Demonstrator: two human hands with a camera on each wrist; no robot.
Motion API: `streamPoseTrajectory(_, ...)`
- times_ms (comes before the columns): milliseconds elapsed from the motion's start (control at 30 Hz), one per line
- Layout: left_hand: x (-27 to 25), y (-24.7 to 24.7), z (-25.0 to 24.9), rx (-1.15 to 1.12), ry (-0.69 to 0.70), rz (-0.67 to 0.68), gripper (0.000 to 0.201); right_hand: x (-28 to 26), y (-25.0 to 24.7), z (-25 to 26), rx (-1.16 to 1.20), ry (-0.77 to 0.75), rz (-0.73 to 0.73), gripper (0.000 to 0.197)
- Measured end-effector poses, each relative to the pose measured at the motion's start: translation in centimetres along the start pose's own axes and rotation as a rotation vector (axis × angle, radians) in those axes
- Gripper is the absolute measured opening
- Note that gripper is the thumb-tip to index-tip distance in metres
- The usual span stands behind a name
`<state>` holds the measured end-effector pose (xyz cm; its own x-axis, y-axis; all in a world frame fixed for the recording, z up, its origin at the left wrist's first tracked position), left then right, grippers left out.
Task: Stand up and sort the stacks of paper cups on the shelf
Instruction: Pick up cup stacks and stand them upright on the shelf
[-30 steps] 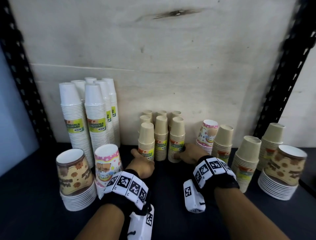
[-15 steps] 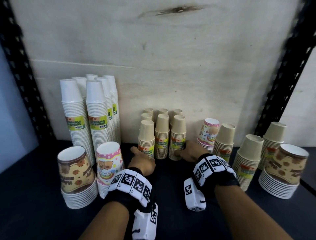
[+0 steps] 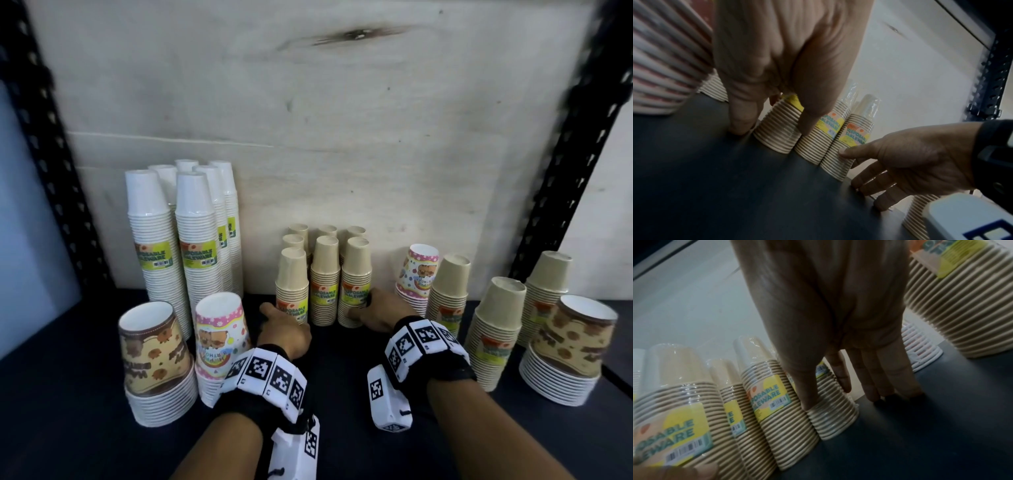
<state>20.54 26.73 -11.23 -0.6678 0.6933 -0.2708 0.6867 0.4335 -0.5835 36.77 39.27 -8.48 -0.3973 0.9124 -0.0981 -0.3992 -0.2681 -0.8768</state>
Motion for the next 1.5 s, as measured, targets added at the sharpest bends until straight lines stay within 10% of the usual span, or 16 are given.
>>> streamPoseTrajectory(1500, -2.0, -1.5, 0.1, 0.042, 0.086, -0.091, 0.105, -10.6, 0.3, 0.0, -0.099, -0.162, 0.233, 0.067)
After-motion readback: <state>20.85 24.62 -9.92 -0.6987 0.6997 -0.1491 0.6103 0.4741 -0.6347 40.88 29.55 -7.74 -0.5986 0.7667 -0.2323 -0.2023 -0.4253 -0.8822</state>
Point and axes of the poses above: each hand's wrist, its own x-axis towards the middle knuckle, its own y-axis out of the palm, z = x × y, the point moved 7 cm from there along x, towards the middle knuckle, and after that the axes turned 2 degrees about -y, right-handed, at the moved point
